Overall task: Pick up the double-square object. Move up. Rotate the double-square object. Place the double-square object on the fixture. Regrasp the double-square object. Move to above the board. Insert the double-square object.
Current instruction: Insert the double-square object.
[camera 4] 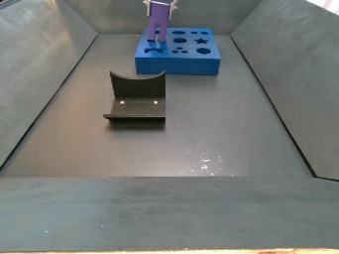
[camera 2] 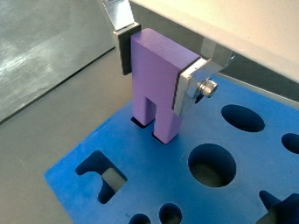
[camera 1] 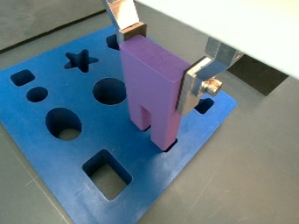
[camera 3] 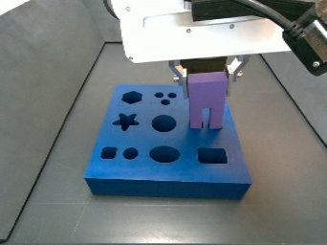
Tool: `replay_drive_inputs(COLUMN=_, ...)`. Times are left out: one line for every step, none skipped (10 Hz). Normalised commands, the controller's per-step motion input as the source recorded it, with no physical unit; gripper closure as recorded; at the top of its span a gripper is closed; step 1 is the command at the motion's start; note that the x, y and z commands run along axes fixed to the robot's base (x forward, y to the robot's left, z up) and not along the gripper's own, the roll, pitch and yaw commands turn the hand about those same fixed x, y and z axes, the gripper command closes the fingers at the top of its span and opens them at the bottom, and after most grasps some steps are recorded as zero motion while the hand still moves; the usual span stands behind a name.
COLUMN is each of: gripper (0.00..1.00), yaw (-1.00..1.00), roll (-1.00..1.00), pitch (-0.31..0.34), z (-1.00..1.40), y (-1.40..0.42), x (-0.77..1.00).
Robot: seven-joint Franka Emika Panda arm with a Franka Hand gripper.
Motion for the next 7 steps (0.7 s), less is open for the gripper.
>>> replay_drive_inputs(gripper=1.0, yaw=0.1, roll=0.18, pitch=-0.014, z=-0.36, y=0.0, x=0.0)
replay_drive_inputs(gripper=1.0, yaw=0.13, roll=0.23, pitch=0.0, z=-0.5, y=0.0, x=0.0)
replay_drive_inputs(gripper=1.0, yaw=0.15, roll=0.19, pitch=-0.006, z=-0.53, y=0.0, x=0.08)
replay_drive_inputs(gripper=1.0, yaw=0.17, roll=0.13, pitch=-0.014, z=-0.53, y=0.0, x=0.12)
replay_drive_inputs(gripper=1.0, yaw=0.17, roll=0.16, pitch=-0.029, z=-0.58, y=-0.01, x=0.11)
replay_drive_inputs(gripper=1.0, yaw=0.17, roll=0.26, pitch=-0.02, z=-0.76, y=-0.05, x=0.17)
replay_drive_inputs(gripper=1.0, yaw=0.13, roll=0.37, pitch=0.0, z=-0.66, y=-0.02, x=0.14)
